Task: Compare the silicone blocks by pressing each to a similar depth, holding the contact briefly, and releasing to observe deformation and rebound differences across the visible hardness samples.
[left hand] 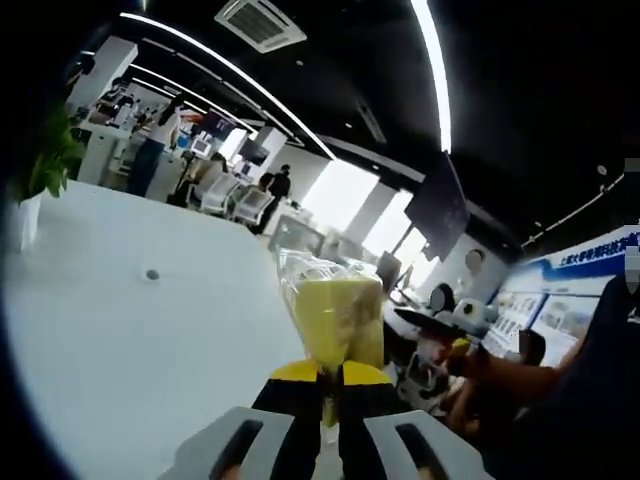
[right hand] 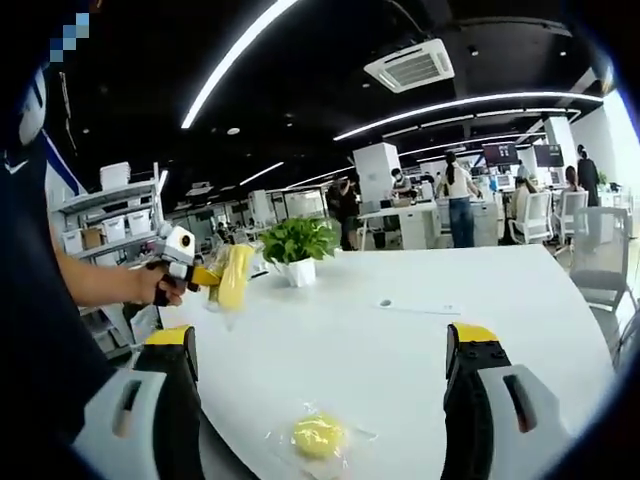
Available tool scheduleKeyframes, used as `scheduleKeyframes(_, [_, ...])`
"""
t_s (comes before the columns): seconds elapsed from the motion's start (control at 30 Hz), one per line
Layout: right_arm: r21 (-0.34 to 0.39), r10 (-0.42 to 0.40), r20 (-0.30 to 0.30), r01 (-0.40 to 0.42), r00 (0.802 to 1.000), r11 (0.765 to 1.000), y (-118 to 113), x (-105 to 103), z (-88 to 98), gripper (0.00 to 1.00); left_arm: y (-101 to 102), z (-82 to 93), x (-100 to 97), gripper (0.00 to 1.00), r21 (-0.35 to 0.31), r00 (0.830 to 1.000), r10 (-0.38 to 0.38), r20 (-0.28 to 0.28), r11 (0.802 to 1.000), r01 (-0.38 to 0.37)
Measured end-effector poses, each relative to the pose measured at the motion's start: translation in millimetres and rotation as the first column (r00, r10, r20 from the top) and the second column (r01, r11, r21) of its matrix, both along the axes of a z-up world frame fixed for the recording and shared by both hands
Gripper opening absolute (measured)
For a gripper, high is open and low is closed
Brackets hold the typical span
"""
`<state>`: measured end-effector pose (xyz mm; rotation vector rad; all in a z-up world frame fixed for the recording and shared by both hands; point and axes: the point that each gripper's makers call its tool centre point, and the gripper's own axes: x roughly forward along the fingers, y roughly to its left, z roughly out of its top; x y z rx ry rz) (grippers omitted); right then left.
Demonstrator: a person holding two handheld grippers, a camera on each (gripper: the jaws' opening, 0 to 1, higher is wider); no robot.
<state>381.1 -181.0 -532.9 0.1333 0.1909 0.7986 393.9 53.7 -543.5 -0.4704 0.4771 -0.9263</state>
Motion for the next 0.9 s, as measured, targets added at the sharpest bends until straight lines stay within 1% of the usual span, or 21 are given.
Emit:
scheduleKeyframes(0.07, [-0.031, -0.020, 0.000, 0.020, 1.000, 0.999, -6, 0, -7.4, 0.97, 1, -8.2, -1.0, 0.02, 0.003, 0.999, -0.004, -0.040, 1.000, 0.004])
scheduleKeyframes(0.13, [-0.055, -0.027, -0.001, 0.027, 1.000, 0.998, -10, -1, -15.0, 0.97, 1, -15.9, -1.1, 0.02, 0.009, 0.998, -0.004, -0.068, 1.000, 0.004])
scheduleKeyframes(0.17, [-0.080, -0.034, -0.001, 0.034, 0.999, 0.996, -13, -2, -20.6, 0.97, 2, -22.2, -1.4, 0.03, 0.014, 0.996, -0.006, -0.091, 1.000, 0.008])
scheduleKeyframes(0.23, [-0.116, -0.040, 0.000, 0.040, 0.999, 0.992, -16, -3, -29.0, 0.97, 2, -31.8, -1.9, 0.03, 0.022, 0.993, -0.007, -0.114, 1.000, 0.009])
scheduleKeyframes(0.3, [-0.154, -0.049, 0.000, 0.049, 0.999, 0.987, -19, -5, -38.7, 0.97, 4, -42.5, -2.0, 0.03, 0.024, 0.989, -0.003, -0.149, 1.000, 0.007])
scheduleKeyframes(0.33, [-0.176, -0.069, 0.003, 0.068, 0.998, 0.982, -24, -5, -43.3, 0.97, 5, -46.5, -1.8, 0.03, 0.025, 0.987, 0.000, -0.158, 1.000, 0.004])
scheduleKeyframes(0.4, [-0.176, -0.068, 0.006, 0.068, 0.998, 0.982, -26, -9, -50.0, 0.97, 6, -54.3, -2.8, 0.03, 0.013, 0.983, 0.002, -0.182, 1.000, 0.001])
scheduleKeyframes(0.47, [-0.178, -0.079, 0.006, 0.079, 0.997, 0.981, -31, -11, -56.1, 0.97, 8, -63.4, -3.0, 0.03, 0.018, 0.980, 0.007, -0.199, 1.000, -0.003])
scheduleKeyframes(0.53, [-0.184, -0.090, -0.021, 0.084, 0.996, 0.979, -36, -15, -67.3, 0.97, 8, -69.8, -4.6, 0.03, 0.023, 0.977, 0.007, -0.215, 1.000, -0.003])
scheduleKeyframes(0.63, [-0.184, -0.099, -0.017, 0.094, 0.995, 0.978, -42, -19, -75.4, 0.97, 9, -78.7, -6.7, 0.03, 0.024, 0.973, 0.010, -0.231, 1.000, -0.005])
scheduleKeyframes(0.67, [-0.184, -0.106, -0.022, 0.101, 0.994, 0.978, -45, -20, -79.6, 0.97, 12, -86.5, -5.3, 0.03, 0.024, 0.971, 0.016, -0.239, 1.000, -0.011])
scheduleKeyframes(0.73, [-0.192, -0.113, -0.032, 0.105, 0.993, 0.976, -48, -24, -88.1, 0.97, 15, -93.7, -5.0, 0.03, 0.020, 0.965, 0.024, -0.263, 1.000, -0.019])
scheduleKeyframes(0.8, [-0.197, -0.127, -0.049, 0.115, 0.991, 0.974, -50, -28, -100.5, 0.97, 16, -97.6, -6.1, 0.03, 0.015, 0.959, 0.027, -0.281, 1.000, -0.023])
scheduleKeyframes(0.83, [-0.208, -0.122, -0.082, 0.103, 0.989, 0.973, -50, -34, -112.6, 0.97, 17, -99.8, -5.8, 0.03, 0.016, 0.958, 0.028, -0.286, 1.000, -0.024])
scheduleKeyframes(0.87, [-0.218, -0.127, -0.093, 0.105, 0.987, 0.970, -51, -36, -118.5, 0.97, 19, -103.7, -4.6, 0.03, 0.019, 0.955, 0.031, -0.294, 0.999, -0.027])
scheduleKeyframes(0.9, [-0.218, -0.133, -0.090, 0.111, 0.987, 0.970, -52, -38, -121.5, 0.97, 20, -105.4, -4.3, 0.03, 0.019, 0.954, 0.033, -0.299, 0.999, -0.029])
